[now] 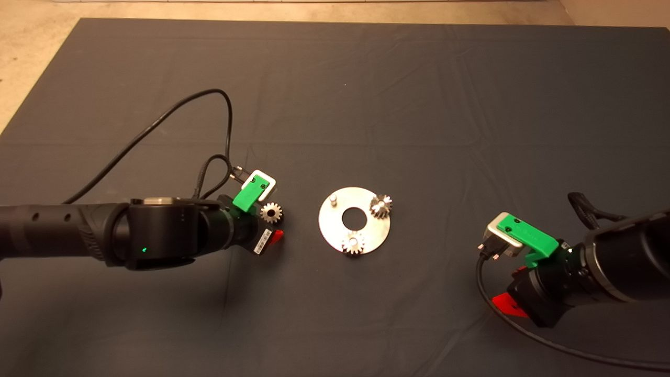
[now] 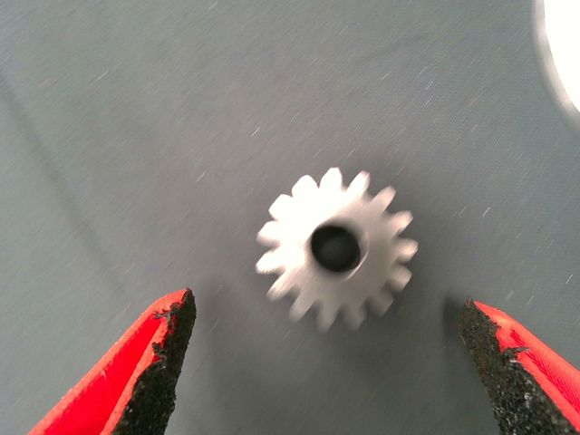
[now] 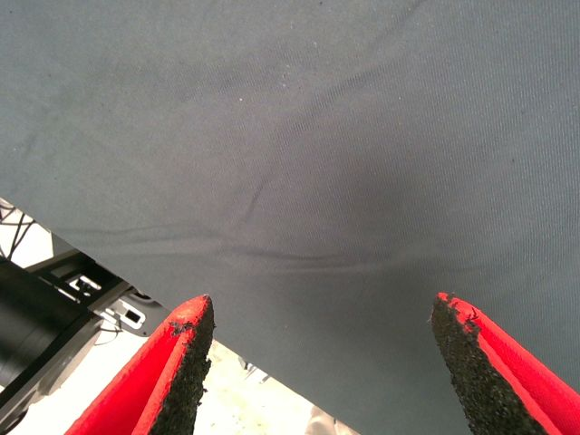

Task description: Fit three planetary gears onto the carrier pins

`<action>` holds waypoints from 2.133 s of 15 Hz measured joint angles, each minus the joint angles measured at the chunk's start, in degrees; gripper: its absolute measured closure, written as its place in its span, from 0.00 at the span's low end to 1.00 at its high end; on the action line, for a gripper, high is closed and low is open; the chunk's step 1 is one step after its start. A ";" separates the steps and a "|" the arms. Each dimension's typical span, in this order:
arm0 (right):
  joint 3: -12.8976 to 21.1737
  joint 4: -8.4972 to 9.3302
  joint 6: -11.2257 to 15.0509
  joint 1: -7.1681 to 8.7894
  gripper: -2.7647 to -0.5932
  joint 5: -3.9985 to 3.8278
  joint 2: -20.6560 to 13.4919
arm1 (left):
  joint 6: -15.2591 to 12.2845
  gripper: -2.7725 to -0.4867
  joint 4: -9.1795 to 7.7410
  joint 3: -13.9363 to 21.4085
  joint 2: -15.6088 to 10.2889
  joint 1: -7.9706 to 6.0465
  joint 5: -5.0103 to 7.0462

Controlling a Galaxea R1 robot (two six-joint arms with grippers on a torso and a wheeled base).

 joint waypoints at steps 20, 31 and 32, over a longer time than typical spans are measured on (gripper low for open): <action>0.00 0.00 -0.06 -0.27 0.46 0.00 -1.07 | -0.01 0.35 3.58 -1.96 1.26 0.02 -3.67; 0.00 0.00 -0.11 -0.27 0.46 -0.06 -1.74 | -0.01 0.38 5.34 -1.95 1.10 2.07 -3.70; 0.00 0.00 -0.11 -0.27 0.46 -0.04 -1.72 | -0.01 0.41 5.48 -1.95 0.96 2.07 -3.75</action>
